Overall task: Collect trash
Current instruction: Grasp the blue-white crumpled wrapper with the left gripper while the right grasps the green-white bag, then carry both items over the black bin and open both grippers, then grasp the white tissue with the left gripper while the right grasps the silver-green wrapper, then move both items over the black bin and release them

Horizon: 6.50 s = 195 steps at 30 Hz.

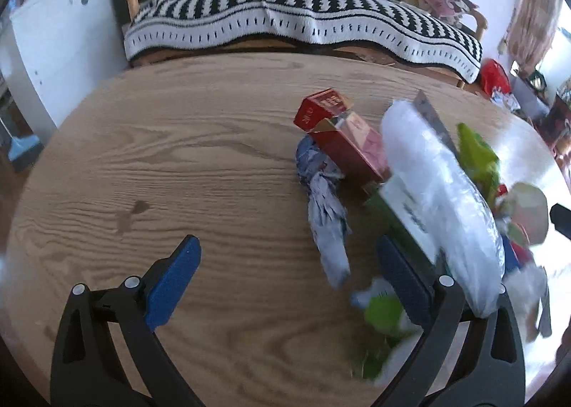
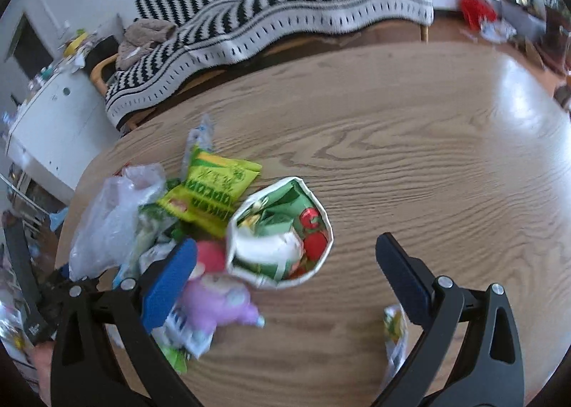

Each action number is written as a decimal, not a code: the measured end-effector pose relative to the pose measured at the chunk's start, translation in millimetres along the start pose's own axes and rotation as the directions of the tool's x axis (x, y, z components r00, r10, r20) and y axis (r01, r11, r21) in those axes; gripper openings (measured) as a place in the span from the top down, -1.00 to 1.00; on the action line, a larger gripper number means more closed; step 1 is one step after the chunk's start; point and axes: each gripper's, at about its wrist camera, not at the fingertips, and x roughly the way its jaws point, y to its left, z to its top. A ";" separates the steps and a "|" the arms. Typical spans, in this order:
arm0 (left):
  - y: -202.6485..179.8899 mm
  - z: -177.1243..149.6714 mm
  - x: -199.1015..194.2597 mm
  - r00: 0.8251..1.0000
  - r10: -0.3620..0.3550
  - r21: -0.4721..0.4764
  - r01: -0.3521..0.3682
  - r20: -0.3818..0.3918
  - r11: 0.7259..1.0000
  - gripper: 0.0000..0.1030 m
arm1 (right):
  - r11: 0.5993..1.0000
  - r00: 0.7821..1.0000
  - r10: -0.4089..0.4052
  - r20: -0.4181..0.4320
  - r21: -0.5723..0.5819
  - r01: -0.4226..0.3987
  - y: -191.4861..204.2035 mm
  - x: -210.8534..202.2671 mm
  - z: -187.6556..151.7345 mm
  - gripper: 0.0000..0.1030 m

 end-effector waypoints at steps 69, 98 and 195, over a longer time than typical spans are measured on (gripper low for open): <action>-59.9 -332.0 -155.3 0.911 -0.276 0.126 0.326 -0.308 0.937 0.64 | 0.945 0.957 0.109 -0.270 -0.270 -0.184 19.5 -143.1 -349.3 -0.31; -68.2 -148.7 -171.6 0.985 -0.129 0.304 0.088 0.116 0.948 -0.74 | 0.973 0.999 0.004 0.052 -0.230 0.008 -2.7 -150.9 -162.1 -0.59; -52.7 -330.3 -159.5 0.935 -0.263 0.022 0.276 -0.238 0.961 -0.43 | 0.964 0.969 0.171 -0.178 -0.174 -0.202 15.7 -160.1 -354.7 -0.32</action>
